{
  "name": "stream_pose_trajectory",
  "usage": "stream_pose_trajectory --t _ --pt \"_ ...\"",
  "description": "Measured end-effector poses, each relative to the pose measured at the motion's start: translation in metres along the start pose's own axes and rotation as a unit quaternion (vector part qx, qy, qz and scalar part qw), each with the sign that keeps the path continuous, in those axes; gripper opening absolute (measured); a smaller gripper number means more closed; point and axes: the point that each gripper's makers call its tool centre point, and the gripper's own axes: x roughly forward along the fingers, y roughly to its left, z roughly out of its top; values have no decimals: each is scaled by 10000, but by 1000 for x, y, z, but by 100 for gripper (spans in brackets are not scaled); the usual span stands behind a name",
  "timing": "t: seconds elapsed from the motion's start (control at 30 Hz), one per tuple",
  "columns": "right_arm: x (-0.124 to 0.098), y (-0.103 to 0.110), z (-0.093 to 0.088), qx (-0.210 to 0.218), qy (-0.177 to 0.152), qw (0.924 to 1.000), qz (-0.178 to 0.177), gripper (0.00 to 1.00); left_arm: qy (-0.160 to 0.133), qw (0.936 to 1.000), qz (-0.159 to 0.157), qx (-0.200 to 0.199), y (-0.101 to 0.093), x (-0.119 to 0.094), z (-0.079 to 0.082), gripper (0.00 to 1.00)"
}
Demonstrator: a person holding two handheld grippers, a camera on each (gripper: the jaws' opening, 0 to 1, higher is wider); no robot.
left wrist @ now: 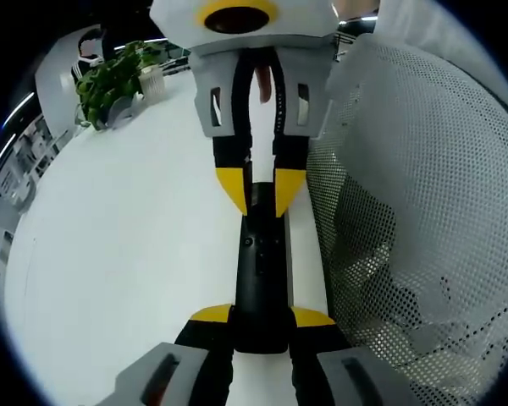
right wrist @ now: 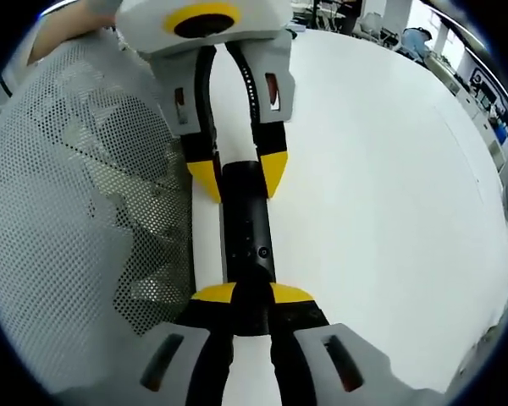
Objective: Press the specified remote control buttons in sequence, fully releasing each button before pressing the next.
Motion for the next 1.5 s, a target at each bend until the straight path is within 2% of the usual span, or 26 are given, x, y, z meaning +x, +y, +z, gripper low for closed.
stream_pose_trajectory --t 0.3,0.6,0.8,1.1,1.5 --pt "1 0 3 -191 67 9998 14 10 -4 10000 -4 -2 0 0 0 24" --pt "3 1 3 -676 335 9971 -51 10 11 10000 3 12 0 1 0 24" --pt "3 0 3 -666 341 9971 -126 10 17 10000 2 16 0 1 0 24" --pt "1 3 6 -842 81 9963 -180 8 3 10000 5 3 0 1 0 24" --pt "3 2 6 -744 280 9968 -110 8 -2 10000 -2 -14 0 0 0 24"
